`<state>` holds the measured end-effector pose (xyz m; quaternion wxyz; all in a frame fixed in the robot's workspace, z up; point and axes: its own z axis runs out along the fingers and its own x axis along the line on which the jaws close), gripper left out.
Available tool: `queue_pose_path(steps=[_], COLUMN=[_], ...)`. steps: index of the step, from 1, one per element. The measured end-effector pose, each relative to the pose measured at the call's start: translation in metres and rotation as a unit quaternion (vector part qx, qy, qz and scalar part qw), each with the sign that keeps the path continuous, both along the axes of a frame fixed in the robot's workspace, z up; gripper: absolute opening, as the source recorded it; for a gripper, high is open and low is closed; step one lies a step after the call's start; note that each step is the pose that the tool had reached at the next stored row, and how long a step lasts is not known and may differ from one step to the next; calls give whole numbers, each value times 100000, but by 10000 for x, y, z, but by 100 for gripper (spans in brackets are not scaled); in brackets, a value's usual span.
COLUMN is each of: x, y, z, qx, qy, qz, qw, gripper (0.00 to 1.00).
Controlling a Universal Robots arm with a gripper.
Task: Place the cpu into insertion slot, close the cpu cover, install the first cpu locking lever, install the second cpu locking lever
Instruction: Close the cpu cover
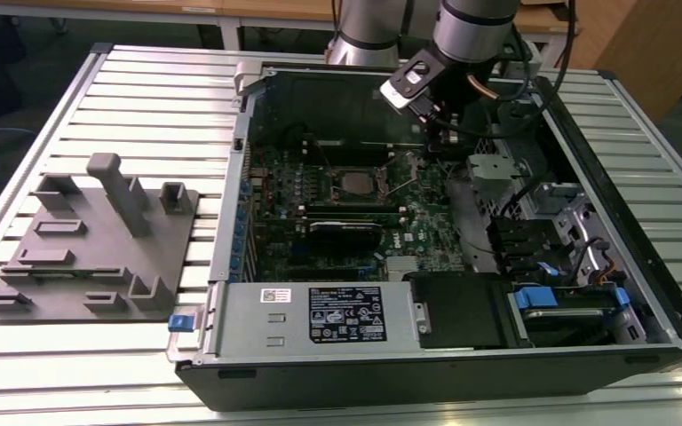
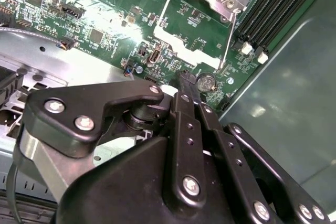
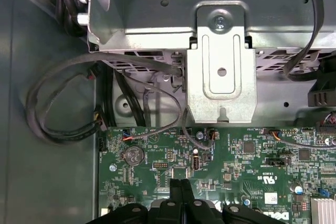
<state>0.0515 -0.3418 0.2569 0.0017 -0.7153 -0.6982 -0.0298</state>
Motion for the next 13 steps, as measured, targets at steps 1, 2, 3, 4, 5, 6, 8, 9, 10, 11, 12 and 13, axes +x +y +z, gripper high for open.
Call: queue_pose_path(steps=[1,2,3,4,5,6,8,9,10,11,12,13], x=[0,1,0,0,0,0,0,0,0,0,0,0], y=[0,0,0,0,0,0,0,0,0,0,0,0], z=[-13,-26,-35,-43,-53,-63,-85,-96,-105,-114,-120,-127], qx=[-68,-141,-174,-185,-194,-228,-281,-297,-303,-303,-305,-307], qy=[-3,-7,-4,-7,-4,-5,-4,-5,-6,-6,-6,-4], qz=[41,68,82,98,112,120,120,120,120,121,120,122], qw=[100000,100000,100000,100000,100000,100000,100000,99999,99999,99999,99999,99999], gripper=[11,11,11,11,11,11,11,11,11,11,11,11])
